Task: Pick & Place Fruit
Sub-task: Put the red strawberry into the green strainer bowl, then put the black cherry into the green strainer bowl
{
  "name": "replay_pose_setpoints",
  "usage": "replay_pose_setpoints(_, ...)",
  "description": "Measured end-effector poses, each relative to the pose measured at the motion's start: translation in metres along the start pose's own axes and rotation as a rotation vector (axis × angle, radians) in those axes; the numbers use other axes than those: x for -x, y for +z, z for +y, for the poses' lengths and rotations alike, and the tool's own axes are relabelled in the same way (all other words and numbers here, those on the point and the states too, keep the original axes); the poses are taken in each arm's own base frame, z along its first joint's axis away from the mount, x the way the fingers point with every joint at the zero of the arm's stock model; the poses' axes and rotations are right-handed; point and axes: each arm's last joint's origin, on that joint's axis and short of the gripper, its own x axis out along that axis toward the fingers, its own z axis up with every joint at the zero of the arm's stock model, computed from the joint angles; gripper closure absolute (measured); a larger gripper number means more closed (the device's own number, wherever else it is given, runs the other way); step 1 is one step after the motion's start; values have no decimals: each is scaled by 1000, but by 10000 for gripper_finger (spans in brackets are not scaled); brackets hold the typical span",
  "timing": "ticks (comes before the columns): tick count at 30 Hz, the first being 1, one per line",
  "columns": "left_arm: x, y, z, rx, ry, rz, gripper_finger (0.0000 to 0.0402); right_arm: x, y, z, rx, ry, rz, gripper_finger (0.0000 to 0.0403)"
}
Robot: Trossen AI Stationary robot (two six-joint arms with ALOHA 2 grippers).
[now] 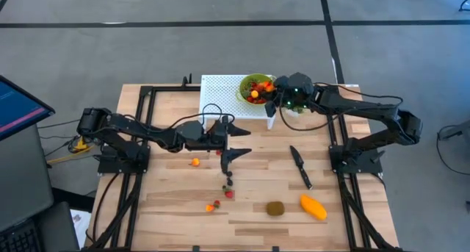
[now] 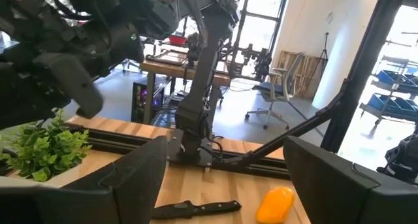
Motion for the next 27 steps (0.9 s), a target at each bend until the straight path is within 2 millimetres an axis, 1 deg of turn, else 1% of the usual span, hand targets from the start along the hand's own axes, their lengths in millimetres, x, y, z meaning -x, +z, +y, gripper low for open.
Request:
replay_pose_setpoints(10, 0, 0, 0, 0, 0, 0, 101, 0, -1, -12, -20, -52, 31, 403)
replay_pose_setpoints(14, 0, 0, 0, 0, 0, 0, 101, 0, -1, -14, -23, -57, 28, 396)
replay_pose_setpoints(18, 0, 0, 0, 0, 0, 0, 101, 0, -1, -14, -57, -57, 28, 379)
replay_pose_setpoints(27, 0, 0, 0, 0, 0, 0, 101, 1, 0, -13, -72, -52, 21, 322)
